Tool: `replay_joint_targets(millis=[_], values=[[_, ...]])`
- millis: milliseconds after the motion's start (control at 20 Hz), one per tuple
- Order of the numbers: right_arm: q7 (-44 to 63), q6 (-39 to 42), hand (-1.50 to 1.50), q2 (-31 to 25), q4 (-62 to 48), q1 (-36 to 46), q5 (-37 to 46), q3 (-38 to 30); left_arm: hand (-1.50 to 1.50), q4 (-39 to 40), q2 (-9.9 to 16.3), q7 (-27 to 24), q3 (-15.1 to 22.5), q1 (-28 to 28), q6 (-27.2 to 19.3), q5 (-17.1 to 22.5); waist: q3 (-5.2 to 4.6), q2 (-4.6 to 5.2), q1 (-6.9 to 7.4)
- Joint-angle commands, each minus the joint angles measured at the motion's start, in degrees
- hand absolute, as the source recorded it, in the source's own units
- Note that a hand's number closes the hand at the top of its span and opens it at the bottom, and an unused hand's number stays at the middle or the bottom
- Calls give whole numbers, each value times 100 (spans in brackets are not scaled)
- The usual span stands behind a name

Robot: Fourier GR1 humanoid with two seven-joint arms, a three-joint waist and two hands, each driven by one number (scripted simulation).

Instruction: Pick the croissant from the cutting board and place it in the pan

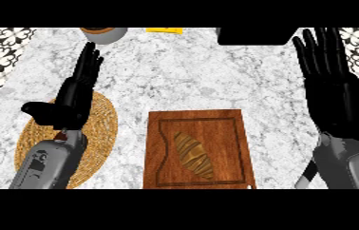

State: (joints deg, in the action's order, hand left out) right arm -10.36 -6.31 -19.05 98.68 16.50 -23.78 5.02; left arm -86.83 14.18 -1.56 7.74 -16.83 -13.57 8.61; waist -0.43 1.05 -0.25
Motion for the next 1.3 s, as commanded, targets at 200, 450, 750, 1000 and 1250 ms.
replay_joint_targets(millis=[200,450,750,1000,1250], values=[[738,699,150,215,-546,-505,163,1410,0,789,-534,502,-180,1258,-211,553,28,-25,268],[-295,-565,-150,-84,12,-1625,2666,2369,0,880,-568,689,-378,1749,-237,818,28,-203,-144],[-526,-2246,-150,306,555,-3152,4511,3603,0,567,-658,722,-238,2049,-267,776,34,-167,-121],[763,-2754,-150,356,920,-3261,6002,3840,0,306,-670,1022,-184,1991,-400,710,34,-133,-32],[2840,-1736,-150,1087,815,-1996,6915,3370,0,412,-396,816,-424,2042,152,961,29,-106,56]])
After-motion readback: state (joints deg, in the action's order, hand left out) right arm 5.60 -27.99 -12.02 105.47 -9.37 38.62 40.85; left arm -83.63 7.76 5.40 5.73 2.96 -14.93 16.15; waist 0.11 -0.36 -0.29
